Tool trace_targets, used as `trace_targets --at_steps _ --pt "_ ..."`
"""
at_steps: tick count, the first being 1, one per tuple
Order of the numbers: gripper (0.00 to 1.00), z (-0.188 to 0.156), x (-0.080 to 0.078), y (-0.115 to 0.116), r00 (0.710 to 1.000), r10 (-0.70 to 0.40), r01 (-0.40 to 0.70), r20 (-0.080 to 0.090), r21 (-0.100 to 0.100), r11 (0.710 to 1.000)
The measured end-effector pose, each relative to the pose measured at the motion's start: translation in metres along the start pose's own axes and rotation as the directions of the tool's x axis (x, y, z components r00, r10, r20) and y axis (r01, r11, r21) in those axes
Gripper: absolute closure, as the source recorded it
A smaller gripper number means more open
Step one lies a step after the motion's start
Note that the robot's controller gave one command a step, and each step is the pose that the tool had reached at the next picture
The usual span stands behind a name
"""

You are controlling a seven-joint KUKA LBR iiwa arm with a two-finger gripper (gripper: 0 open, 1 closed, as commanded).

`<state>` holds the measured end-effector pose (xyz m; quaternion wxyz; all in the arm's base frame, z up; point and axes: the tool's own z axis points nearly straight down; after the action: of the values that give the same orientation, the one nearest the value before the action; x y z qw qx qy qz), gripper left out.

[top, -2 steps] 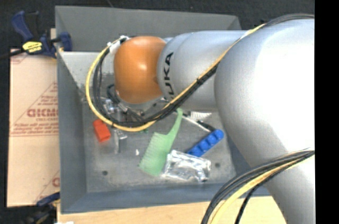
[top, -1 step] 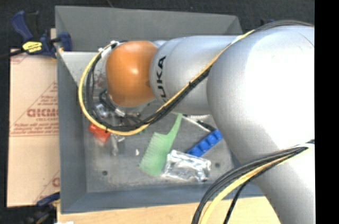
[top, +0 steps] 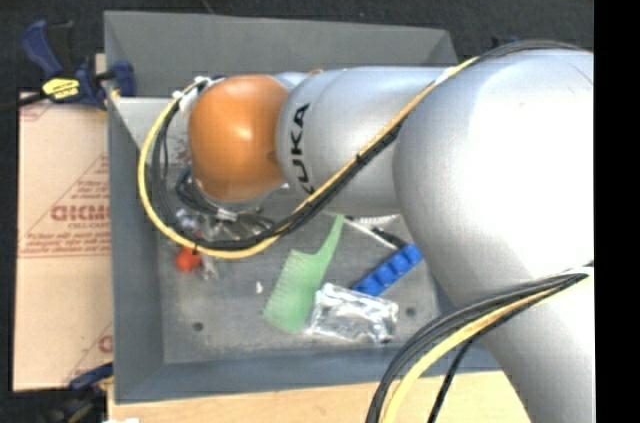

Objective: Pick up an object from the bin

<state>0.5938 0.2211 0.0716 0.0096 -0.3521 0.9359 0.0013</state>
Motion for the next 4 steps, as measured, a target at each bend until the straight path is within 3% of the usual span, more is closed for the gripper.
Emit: trace_targets --at_steps 1,4 --pt "1.00 0.000 0.000 0.000 1.000 0.001 -0.001 0.000 0.000 1.000" --pt "1.00 -0.086 -0.001 0.000 1.000 0.006 -0.006 -0.001 -0.001 1.000"
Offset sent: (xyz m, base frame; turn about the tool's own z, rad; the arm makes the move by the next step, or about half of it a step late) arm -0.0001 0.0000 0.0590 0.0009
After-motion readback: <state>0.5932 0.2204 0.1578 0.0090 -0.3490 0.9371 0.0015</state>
